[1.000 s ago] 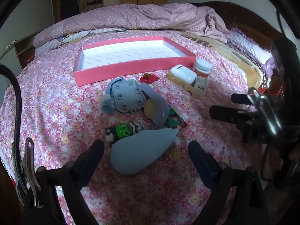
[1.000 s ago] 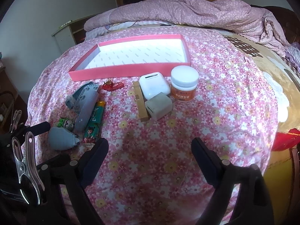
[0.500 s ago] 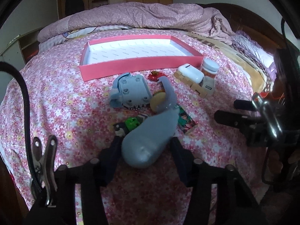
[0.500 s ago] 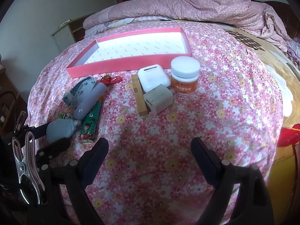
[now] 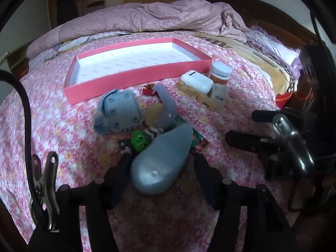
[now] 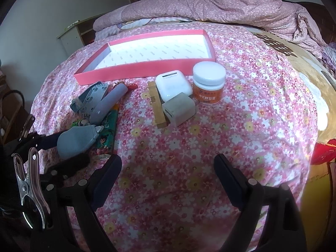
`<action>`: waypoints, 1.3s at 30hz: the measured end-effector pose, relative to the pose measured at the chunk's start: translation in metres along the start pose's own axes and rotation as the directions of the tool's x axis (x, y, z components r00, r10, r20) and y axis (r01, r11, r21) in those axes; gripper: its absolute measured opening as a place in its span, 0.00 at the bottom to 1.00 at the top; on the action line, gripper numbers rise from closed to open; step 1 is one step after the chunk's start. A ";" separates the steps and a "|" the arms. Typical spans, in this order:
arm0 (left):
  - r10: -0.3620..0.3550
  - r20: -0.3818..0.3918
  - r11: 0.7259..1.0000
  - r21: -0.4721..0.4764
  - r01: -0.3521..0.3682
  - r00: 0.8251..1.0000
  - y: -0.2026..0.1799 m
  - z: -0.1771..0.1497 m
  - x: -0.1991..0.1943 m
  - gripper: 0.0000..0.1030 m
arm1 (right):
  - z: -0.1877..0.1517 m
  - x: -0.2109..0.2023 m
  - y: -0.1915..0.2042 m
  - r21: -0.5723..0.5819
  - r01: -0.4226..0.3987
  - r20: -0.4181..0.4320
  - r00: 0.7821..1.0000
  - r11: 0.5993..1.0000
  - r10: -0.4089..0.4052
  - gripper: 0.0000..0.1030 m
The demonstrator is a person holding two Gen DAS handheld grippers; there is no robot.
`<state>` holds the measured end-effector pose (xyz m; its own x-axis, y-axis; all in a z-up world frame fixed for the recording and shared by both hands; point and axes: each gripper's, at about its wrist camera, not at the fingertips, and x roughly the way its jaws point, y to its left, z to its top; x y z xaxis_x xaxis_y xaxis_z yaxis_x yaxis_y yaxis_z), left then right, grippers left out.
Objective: Organize rigid objects
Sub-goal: 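Lift the light-blue oval object with the left gripper toward the tray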
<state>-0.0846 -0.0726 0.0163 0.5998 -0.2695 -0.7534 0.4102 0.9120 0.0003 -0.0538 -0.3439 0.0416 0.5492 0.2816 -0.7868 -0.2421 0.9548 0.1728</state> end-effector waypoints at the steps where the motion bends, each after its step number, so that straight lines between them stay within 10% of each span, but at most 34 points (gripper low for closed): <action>1: 0.005 0.001 1.000 0.009 -0.005 1.000 -0.002 0.001 0.002 0.64 | 0.000 0.000 0.000 0.001 -0.001 -0.001 1.000 1.000 0.001 0.89; 11: -0.034 0.014 0.999 -0.024 0.034 0.999 0.008 0.003 -0.002 0.47 | 0.001 0.001 -0.004 0.008 -0.011 -0.002 1.000 1.000 0.011 0.89; 39: -0.056 0.097 0.969 -0.234 0.077 0.994 0.061 -0.002 -0.025 0.47 | 0.045 0.028 -0.020 0.248 -0.105 0.057 0.994 0.963 0.094 0.67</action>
<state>-0.0760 -0.0098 0.0336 0.6399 -0.3487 -0.6848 0.2829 0.9354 -0.2121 0.0024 -0.3511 0.0421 0.5686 0.3747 -0.7323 -0.0921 0.9137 0.3959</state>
